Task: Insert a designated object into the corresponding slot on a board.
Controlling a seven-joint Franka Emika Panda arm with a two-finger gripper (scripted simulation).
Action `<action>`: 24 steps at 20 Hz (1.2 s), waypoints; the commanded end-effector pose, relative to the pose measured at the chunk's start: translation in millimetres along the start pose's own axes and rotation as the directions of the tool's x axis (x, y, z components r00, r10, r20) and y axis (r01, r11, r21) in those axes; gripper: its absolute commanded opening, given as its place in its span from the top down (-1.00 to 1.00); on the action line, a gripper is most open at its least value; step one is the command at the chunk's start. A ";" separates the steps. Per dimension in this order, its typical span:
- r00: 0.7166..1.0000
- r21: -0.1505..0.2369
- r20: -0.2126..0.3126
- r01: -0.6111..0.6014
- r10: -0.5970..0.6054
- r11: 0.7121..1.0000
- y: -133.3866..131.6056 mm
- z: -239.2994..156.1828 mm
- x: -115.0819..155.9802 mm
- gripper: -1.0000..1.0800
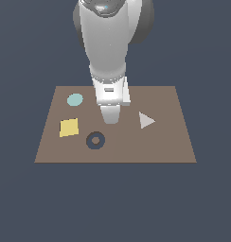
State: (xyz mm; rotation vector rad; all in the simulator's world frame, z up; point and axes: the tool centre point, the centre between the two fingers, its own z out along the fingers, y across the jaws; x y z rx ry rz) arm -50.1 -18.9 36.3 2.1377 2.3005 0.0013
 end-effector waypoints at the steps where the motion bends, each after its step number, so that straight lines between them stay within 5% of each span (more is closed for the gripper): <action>1: 0.997 0.000 0.000 0.081 -0.081 0.997 9.8 -0.7 -10.7 1.00; 8: 0.953 0.000 0.000 0.303 -0.303 0.953 42.8 -2.1 -35.9 1.00; 24: 0.769 0.000 -0.001 0.639 -0.639 0.769 109.7 -3.9 -56.3 1.00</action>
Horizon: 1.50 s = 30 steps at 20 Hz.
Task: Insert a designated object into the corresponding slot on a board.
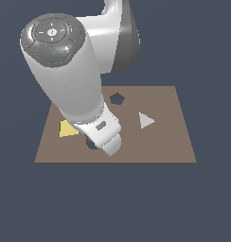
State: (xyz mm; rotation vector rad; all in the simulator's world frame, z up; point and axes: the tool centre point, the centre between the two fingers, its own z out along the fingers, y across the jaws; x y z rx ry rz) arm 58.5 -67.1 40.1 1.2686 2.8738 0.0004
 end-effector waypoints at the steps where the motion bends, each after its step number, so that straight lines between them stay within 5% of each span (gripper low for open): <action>1: 0.999 0.000 0.000 0.042 -0.042 0.999 5.8 -0.4 -5.1 1.00; 20: 0.993 -0.004 0.000 0.121 -0.121 0.993 17.7 9.2 -13.3 1.00; 21: 0.993 -0.004 0.000 0.121 -0.121 0.993 17.7 9.2 -13.3 -0.92; 30: 0.993 -0.004 0.000 0.121 -0.121 0.993 17.7 9.2 -13.3 -0.92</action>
